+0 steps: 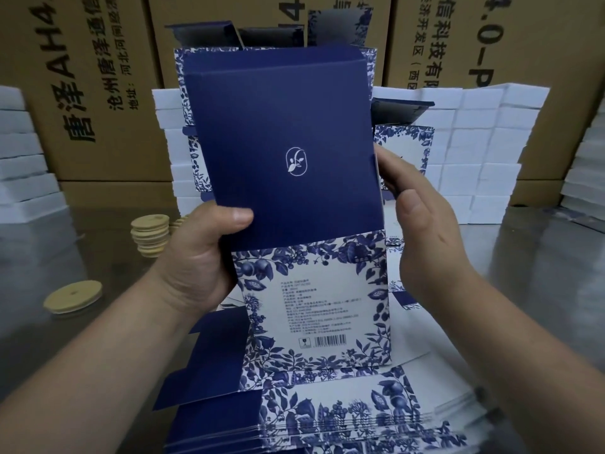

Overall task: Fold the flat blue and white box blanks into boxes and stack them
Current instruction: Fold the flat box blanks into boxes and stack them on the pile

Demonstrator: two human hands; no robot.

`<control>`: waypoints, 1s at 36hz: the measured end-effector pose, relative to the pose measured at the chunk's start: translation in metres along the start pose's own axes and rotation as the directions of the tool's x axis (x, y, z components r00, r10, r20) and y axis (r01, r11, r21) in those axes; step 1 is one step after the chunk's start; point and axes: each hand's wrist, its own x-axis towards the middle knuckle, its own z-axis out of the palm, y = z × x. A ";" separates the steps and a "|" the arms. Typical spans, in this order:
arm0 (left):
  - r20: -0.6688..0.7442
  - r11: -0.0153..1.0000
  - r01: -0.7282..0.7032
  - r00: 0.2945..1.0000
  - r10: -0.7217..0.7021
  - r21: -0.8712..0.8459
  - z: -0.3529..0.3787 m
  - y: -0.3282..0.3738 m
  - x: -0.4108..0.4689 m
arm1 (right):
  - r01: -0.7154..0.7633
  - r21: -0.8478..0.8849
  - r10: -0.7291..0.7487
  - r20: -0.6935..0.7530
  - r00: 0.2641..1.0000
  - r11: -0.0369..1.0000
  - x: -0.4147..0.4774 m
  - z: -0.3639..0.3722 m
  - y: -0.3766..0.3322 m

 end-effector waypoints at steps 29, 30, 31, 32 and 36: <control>-0.036 0.975 -0.023 0.999 0.032 0.220 0.008 -0.001 0.003 | -0.153 -0.112 0.160 0.056 0.985 0.982 -0.001 0.006 -0.002; -0.075 0.962 -0.017 0.996 0.039 0.273 0.011 0.000 0.001 | -0.189 -0.111 0.193 0.031 0.981 0.976 0.000 0.005 -0.002; -0.099 0.944 -0.024 0.993 0.059 0.329 0.012 -0.001 0.001 | -0.231 -0.101 0.231 -0.006 0.973 0.968 0.002 0.003 -0.001; -0.121 0.922 -0.027 0.989 0.080 0.387 0.014 -0.001 0.000 | -0.277 -0.081 0.275 -0.043 0.961 0.957 0.004 0.001 -0.001; -0.154 0.885 -0.013 0.983 0.096 0.466 0.016 -0.001 0.001 | -0.399 -0.007 0.395 -0.119 0.911 0.917 0.008 -0.003 -0.001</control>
